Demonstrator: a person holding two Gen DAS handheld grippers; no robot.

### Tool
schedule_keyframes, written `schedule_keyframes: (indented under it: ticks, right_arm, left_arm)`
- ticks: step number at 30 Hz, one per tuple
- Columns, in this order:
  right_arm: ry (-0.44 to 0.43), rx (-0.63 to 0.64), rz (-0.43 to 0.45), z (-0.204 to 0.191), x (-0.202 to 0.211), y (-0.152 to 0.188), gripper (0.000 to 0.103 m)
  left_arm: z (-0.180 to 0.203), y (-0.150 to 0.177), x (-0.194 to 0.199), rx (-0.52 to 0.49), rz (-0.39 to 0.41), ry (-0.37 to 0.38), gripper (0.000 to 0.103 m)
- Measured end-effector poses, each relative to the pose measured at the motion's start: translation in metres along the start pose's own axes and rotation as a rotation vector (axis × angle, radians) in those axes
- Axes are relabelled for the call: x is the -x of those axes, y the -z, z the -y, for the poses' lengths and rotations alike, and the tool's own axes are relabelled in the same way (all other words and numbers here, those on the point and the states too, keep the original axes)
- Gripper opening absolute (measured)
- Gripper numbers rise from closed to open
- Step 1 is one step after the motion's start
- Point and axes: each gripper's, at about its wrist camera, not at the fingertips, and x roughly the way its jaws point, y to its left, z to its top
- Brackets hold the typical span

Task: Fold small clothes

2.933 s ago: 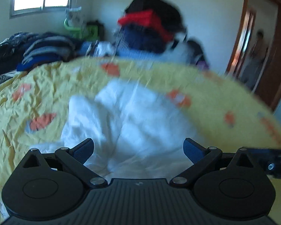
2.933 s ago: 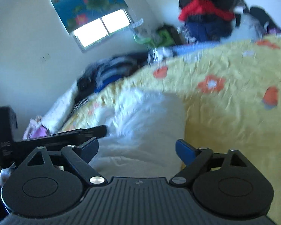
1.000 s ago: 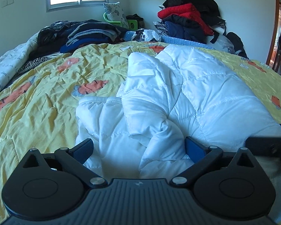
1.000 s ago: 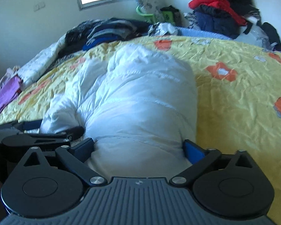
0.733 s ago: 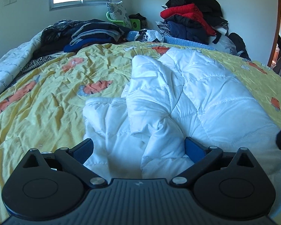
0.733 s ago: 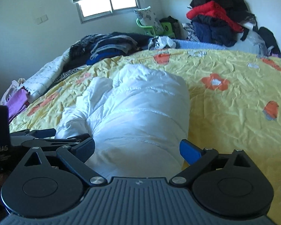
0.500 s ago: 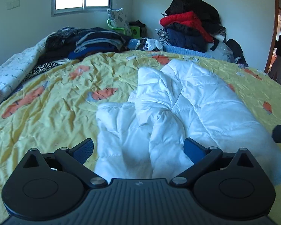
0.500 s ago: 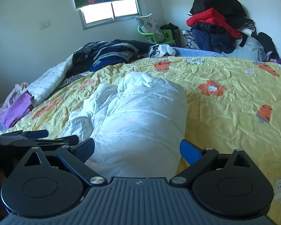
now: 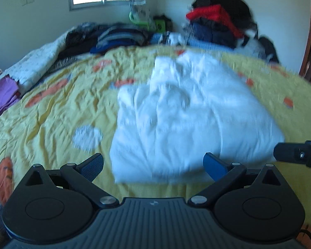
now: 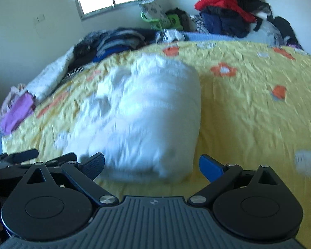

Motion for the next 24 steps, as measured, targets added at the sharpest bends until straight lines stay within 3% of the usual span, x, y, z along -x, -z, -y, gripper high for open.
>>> schedule_keyframes:
  ticks: [2,8,18,24]
  right_arm:
    - [0.033,-0.012,-0.033,-0.002,0.001,0.015,0.098]
    - [0.060,-0.039,-0.054,-0.003,0.010,0.045,0.098]
    - [0.038,0.003,-0.028,-0.016,0.021,0.045,0.098]
    - [0.035,-0.004,-0.025,-0.016,0.021,0.047,0.098]
  left_arm:
    - [-0.001,0.004,0.001,0.010,-0.044,0.002,0.103]
    - [-0.008,0.011,0.015,0.034,-0.074,0.020,0.103]
    - [-0.004,0.011,0.037,-0.006,-0.037,0.065,0.103]
    - [-0.006,0.012,0.034,0.013,-0.069,0.078,0.103]
